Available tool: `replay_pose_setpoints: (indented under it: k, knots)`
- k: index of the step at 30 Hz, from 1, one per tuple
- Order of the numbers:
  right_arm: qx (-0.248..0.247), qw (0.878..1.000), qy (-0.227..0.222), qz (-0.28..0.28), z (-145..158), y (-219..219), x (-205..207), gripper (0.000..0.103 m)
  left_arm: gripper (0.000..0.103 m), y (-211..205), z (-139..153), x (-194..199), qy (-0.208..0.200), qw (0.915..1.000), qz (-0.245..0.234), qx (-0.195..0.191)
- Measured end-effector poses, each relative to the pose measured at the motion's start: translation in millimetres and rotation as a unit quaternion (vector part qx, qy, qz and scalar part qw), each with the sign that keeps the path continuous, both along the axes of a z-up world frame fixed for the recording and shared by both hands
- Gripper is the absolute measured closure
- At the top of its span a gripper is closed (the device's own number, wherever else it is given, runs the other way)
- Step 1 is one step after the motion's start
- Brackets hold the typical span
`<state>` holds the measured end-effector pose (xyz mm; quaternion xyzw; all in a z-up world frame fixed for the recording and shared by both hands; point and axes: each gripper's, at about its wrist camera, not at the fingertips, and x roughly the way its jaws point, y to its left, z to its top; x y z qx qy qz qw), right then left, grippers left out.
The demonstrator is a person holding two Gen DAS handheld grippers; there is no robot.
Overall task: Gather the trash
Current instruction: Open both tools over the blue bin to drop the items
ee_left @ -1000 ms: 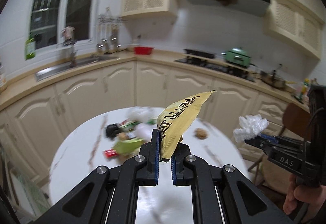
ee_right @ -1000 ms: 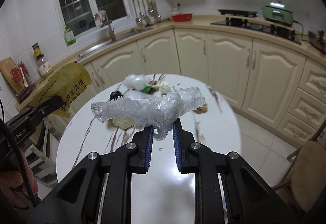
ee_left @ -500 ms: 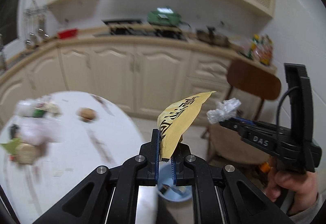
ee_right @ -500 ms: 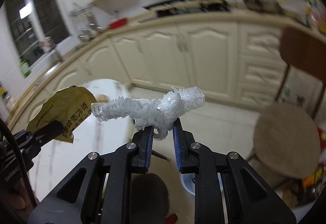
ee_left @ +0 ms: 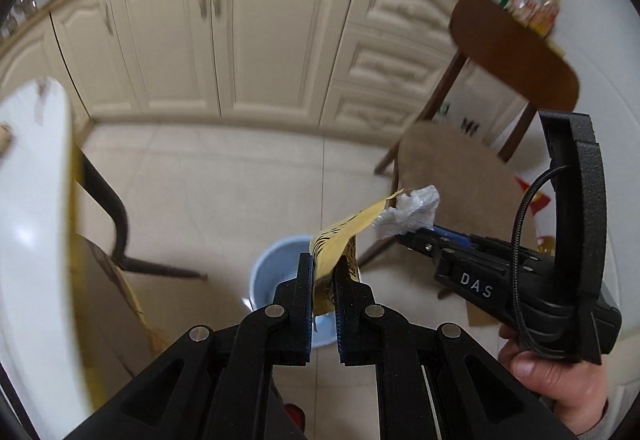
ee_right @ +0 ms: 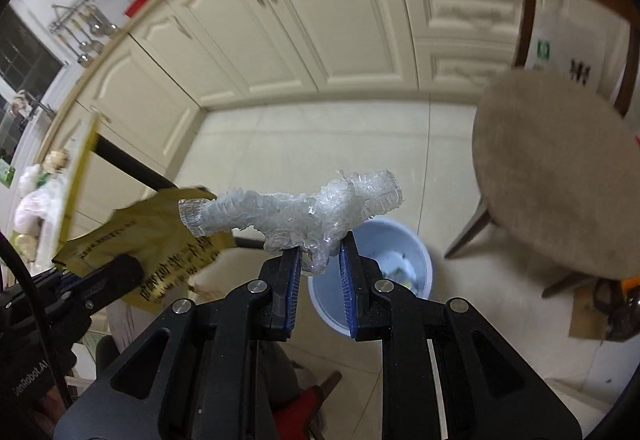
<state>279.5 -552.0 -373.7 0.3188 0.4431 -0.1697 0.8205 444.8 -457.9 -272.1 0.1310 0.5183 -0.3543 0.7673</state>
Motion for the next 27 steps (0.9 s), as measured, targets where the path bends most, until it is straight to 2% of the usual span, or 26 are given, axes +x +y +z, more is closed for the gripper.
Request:
replay_pose_setpoints:
  k: [4,7,10,12,13,14,15,16,18,19,20,23,27]
  knots:
    - [0.030,0.999,0.028,0.000,-40,-15,9,0.085,0.097,-29,-35,29,0.036,0.9989,0.005,0.031]
    - [0.050,0.998,0.036,-0.003,-59,-25,14,0.084,0.097,-58,-54,58,0.048,0.9975,0.007,0.052]
    - [0.064,0.997,0.048,-0.005,-78,-31,17,0.079,0.093,-82,-66,74,0.057,0.9959,0.003,0.070]
    - [0.068,0.996,0.054,-0.008,-85,-34,20,0.071,0.079,-94,-74,84,0.059,0.9951,0.002,0.079]
    - [0.073,0.996,0.055,-0.011,-89,-35,21,0.063,0.064,-97,-74,87,0.058,0.9951,0.005,0.079]
    - [0.079,0.995,0.057,-0.015,-93,-37,21,0.045,0.050,-94,-74,86,0.055,0.9954,0.008,0.078]
    - [0.082,0.995,0.058,-0.020,-95,-38,20,0.035,0.046,-91,-72,86,0.048,0.9959,0.012,0.076]
    - [0.083,0.995,0.057,-0.024,-96,-39,19,0.021,0.043,-83,-70,78,0.043,0.9961,0.014,0.076]
    - [0.082,0.994,0.058,-0.030,-96,-39,17,0.012,0.038,-86,-66,79,0.025,0.9956,0.017,0.088]
    - [0.080,0.994,0.061,-0.036,-97,-40,15,0.003,0.033,-86,-66,76,0.018,0.9955,0.018,0.092]
    - [0.077,0.994,0.067,-0.045,-96,-39,14,0.000,0.027,-88,-63,75,0.006,0.9951,0.021,0.096]
    - [0.070,0.992,0.077,-0.064,-90,-43,9,0.000,0.010,-88,-50,65,-0.029,0.9940,0.027,0.102]
    - [0.058,0.993,0.072,-0.076,-71,-40,2,0.000,0.006,-93,-32,50,-0.060,0.9938,0.018,0.092]
